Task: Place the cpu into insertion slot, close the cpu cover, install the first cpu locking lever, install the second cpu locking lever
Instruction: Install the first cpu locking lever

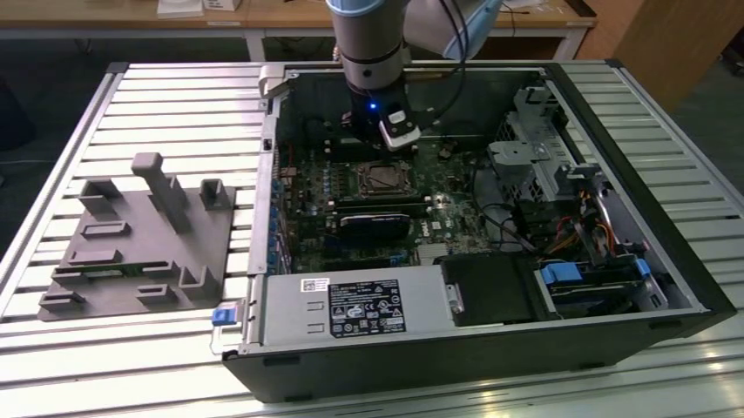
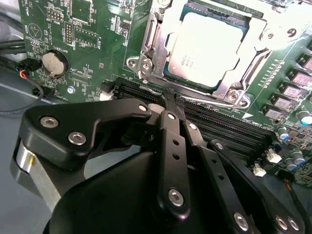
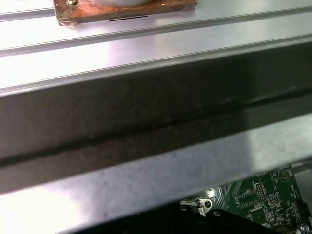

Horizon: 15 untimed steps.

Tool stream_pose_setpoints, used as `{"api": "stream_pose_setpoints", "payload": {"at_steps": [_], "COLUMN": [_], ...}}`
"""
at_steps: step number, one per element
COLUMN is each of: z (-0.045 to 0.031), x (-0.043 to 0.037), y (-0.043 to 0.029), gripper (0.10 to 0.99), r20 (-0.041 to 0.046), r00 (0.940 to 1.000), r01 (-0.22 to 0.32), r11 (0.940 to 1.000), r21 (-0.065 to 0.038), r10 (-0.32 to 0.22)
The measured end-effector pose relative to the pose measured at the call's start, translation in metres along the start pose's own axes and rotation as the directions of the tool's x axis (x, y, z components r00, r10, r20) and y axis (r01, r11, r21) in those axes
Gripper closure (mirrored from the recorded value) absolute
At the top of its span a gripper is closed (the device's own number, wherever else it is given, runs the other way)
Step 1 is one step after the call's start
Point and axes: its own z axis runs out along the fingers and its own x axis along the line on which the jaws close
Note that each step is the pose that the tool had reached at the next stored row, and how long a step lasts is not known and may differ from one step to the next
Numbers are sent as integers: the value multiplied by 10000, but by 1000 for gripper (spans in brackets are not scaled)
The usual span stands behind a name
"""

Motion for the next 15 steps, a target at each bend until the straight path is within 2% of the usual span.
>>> {"api": "stream_pose_setpoints", "payload": {"at_steps": [9, 15], "z": [46, 34], "x": [5, 4], "y": [-12, -12], "gripper": [980, 980], "r20": [43, 42], "r00": [9998, 9998], "r01": [-191, -204], "r11": [9998, 9998], "r21": [27, 38], "r10": [191, 204]}}
